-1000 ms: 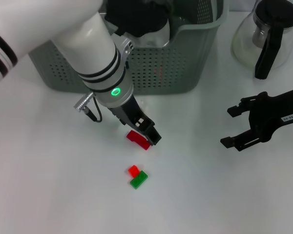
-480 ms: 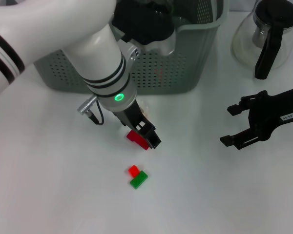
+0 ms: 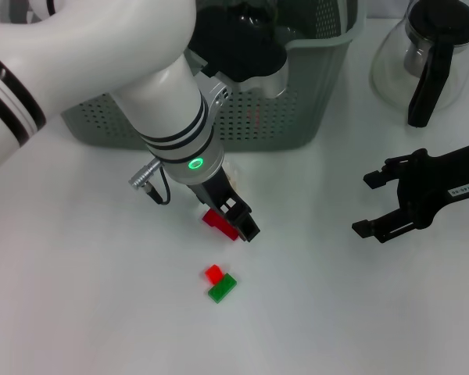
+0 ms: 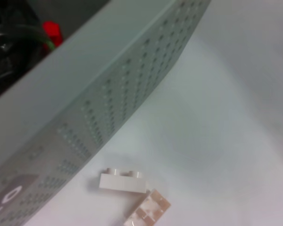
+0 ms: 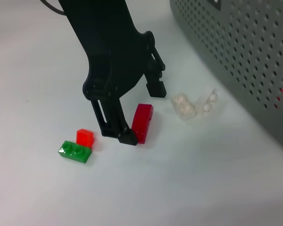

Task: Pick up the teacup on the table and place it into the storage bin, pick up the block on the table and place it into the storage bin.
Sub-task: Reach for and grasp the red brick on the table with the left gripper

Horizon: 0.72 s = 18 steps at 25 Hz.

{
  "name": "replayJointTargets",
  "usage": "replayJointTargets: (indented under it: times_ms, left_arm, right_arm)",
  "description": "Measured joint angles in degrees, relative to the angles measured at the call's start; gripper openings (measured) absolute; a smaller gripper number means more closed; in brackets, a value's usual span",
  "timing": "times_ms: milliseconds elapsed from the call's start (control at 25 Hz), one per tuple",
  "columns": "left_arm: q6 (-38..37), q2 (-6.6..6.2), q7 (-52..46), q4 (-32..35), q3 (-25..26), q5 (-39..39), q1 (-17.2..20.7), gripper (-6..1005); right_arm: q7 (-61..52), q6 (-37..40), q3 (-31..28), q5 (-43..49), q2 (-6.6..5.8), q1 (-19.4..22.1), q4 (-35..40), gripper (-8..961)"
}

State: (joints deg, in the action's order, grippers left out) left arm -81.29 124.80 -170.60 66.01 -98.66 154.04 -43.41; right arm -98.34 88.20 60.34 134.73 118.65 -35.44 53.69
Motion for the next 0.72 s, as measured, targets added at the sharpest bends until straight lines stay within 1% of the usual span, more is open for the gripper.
replayJointTargets:
  times_ms: [720]
  left_arm:
    - [-0.1, 0.0, -0.1, 0.1, -0.7, 0.2, 0.1, 907]
  right_arm:
    - [0.3, -0.5, -0.1, 0.0, 0.0, -0.1, 0.0, 947]
